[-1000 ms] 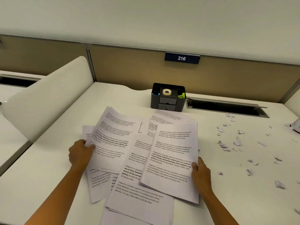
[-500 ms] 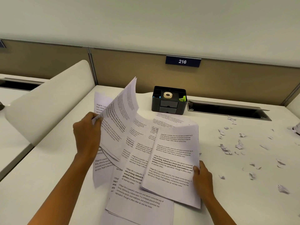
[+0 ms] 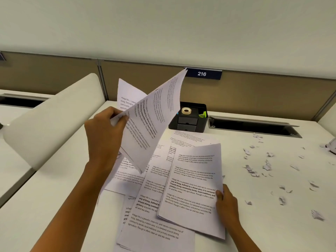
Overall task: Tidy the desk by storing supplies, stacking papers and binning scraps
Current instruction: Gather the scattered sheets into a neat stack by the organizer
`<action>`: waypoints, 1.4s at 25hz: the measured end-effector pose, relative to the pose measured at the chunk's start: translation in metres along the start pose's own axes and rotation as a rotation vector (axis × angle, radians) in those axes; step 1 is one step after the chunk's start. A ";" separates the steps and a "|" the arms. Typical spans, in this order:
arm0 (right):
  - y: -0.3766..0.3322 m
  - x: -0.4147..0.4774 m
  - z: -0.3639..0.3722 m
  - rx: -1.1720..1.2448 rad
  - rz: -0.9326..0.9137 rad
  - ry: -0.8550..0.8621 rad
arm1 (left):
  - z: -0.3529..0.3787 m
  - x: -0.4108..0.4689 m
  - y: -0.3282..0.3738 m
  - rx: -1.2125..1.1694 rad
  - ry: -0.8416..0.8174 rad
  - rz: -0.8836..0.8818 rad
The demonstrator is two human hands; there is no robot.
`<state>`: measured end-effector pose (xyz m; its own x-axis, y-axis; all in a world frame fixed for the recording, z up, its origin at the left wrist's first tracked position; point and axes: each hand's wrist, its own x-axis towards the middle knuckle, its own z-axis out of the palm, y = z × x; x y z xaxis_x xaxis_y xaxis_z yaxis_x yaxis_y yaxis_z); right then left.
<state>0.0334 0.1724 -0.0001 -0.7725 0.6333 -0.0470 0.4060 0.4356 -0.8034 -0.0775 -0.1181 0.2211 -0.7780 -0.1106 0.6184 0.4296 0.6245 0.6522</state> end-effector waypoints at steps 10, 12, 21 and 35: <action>-0.001 0.002 -0.004 0.025 -0.005 -0.029 | 0.044 -0.027 -0.038 -0.651 -0.282 -0.673; -0.002 0.001 -0.007 0.034 -0.008 -0.051 | 0.062 -0.045 -0.048 -0.705 -0.320 -0.782; 0.003 0.005 -0.013 0.093 0.045 -0.101 | 0.126 -0.108 -0.075 -0.761 -0.415 -1.043; 0.001 0.009 -0.020 0.169 0.125 -0.174 | 0.158 -0.116 -0.086 -0.343 -0.516 -0.973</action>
<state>0.0367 0.1913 0.0109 -0.7996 0.5495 -0.2421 0.4277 0.2382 -0.8720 -0.0966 -0.0372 0.0240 -0.9092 -0.0516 -0.4131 -0.4148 0.1966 0.8884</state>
